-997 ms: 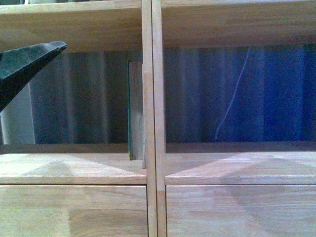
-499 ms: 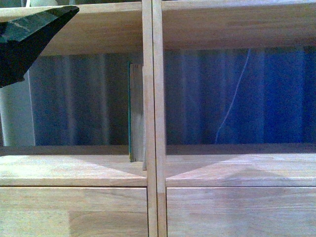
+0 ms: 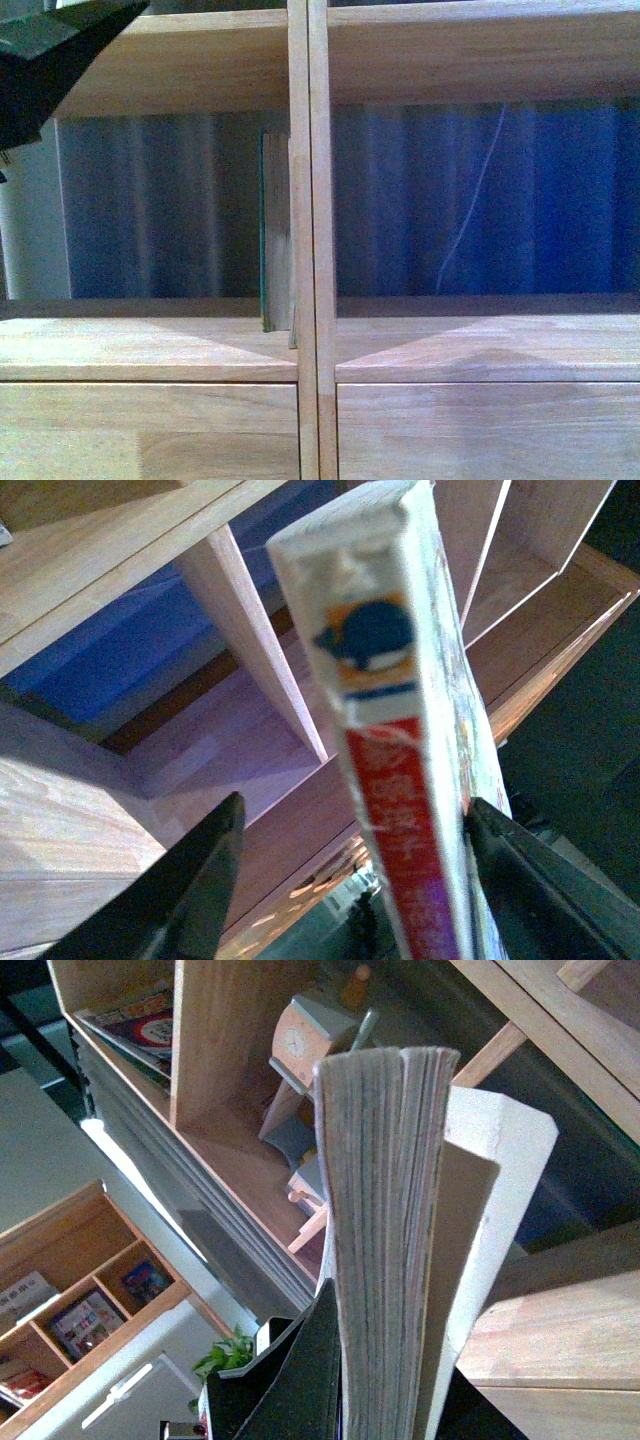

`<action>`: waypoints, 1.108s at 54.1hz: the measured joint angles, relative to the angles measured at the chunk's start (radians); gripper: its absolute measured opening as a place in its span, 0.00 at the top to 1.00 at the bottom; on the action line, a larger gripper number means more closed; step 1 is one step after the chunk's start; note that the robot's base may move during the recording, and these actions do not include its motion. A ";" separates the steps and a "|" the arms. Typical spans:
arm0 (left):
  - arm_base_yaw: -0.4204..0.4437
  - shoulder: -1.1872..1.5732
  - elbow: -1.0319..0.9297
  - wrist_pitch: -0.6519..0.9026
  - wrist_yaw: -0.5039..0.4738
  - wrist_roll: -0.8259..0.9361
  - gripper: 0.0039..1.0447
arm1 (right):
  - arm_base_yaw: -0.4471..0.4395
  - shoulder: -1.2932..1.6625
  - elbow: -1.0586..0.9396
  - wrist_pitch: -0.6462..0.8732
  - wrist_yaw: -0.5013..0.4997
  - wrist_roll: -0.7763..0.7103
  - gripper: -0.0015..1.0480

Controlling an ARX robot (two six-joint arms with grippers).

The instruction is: Organize books on shelf

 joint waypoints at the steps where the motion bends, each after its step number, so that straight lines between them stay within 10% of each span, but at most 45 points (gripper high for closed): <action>1: 0.000 0.000 0.000 0.000 -0.002 0.000 0.38 | -0.001 0.000 0.000 0.000 0.000 0.000 0.93; 20: 0.021 -0.014 0.002 0.008 -0.024 -0.027 0.92 | -0.026 0.006 0.000 -0.023 0.015 0.021 0.93; 37: 0.030 -0.018 0.002 0.014 -0.018 -0.043 0.94 | -0.026 0.008 0.000 -0.047 0.029 0.031 0.93; 48: 0.052 -0.018 0.002 0.007 0.008 -0.016 0.94 | -0.084 -0.007 -0.017 -0.044 0.115 -0.072 0.61; 60: 0.146 -0.032 0.002 -0.112 0.080 0.173 0.94 | -0.385 -0.121 -0.129 -0.001 0.196 -0.530 0.20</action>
